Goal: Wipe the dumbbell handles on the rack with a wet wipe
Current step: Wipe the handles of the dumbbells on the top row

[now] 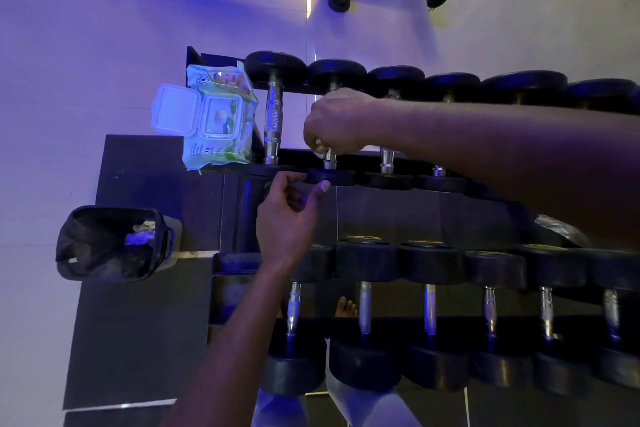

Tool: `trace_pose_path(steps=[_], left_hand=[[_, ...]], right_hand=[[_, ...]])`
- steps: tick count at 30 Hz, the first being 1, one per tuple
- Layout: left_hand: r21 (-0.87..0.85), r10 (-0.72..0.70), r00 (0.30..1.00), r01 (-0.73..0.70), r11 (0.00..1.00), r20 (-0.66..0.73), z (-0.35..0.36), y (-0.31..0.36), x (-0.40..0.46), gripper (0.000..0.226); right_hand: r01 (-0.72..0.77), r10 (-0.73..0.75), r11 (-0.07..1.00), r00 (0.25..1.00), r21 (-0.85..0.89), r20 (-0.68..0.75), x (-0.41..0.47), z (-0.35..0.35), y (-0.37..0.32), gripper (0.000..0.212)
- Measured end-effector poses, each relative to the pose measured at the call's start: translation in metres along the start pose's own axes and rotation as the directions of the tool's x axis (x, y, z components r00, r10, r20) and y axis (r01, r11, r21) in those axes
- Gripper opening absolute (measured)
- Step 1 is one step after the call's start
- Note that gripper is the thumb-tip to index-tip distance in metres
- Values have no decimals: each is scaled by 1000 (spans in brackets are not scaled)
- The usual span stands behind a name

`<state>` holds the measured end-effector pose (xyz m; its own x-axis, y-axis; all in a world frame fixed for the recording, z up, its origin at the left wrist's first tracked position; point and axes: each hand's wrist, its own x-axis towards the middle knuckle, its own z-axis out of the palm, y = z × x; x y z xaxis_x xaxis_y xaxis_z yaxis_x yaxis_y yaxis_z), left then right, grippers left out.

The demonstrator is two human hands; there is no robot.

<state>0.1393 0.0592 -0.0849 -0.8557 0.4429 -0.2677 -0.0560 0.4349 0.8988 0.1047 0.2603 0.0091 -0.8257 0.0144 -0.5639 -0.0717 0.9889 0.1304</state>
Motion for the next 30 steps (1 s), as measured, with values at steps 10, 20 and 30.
trace_pose_path(steps=[10,20,30], left_hand=[[-39,-58,994,54,998,-92,17,3,-19,43],[-455,-371,929,320,831,-24,52,1,-21,73],[-663,-442,857,495,561,265,54,-5,-8,56]], right_hand=[[-79,143,911,981,405,-130,-34,29,4,24],[73,760,206,616,976,-206,-42,80,6,13],[88,811,209,540,974,-223,-32,88,23,9]])
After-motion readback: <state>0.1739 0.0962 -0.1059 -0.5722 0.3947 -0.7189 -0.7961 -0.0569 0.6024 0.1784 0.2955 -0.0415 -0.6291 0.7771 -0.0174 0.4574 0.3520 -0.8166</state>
